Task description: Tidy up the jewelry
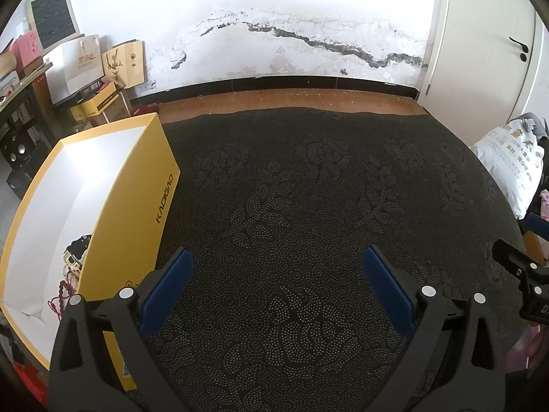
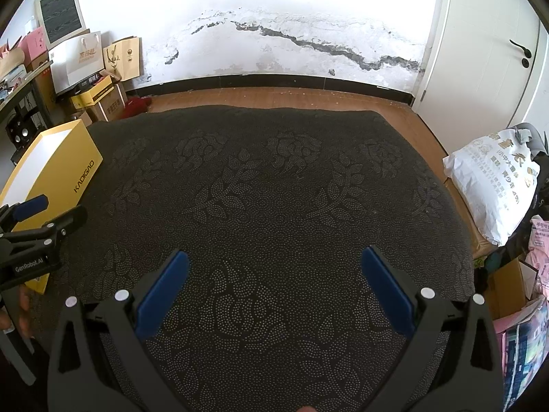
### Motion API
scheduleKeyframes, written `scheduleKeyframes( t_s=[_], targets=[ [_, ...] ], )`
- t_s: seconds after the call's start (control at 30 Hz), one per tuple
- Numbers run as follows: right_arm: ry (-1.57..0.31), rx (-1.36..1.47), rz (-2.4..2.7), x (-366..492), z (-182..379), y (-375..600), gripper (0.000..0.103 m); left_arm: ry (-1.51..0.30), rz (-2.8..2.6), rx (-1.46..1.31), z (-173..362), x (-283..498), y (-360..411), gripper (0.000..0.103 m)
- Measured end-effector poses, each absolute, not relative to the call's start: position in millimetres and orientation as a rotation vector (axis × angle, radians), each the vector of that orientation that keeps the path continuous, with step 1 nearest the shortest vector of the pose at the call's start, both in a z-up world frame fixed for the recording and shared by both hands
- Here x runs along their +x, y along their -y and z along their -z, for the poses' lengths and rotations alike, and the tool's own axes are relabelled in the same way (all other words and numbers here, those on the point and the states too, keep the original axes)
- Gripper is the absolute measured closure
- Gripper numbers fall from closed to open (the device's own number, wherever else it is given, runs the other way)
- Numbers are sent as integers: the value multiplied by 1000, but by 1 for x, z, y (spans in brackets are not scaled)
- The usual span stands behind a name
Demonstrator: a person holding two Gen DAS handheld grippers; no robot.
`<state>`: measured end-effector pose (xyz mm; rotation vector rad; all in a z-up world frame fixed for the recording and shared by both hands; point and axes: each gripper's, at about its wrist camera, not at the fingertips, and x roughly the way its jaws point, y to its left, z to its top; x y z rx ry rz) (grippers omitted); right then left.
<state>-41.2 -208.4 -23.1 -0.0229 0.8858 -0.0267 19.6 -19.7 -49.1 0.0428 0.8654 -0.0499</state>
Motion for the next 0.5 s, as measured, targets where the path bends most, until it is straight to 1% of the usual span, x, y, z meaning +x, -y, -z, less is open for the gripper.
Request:
scheduleKeyframes(
  t_s=[0.5],
  targets=[
    [-885, -25, 25, -41, 23, 206, 6, -868, 51, 45, 50, 20, 20, 6]
  ],
)
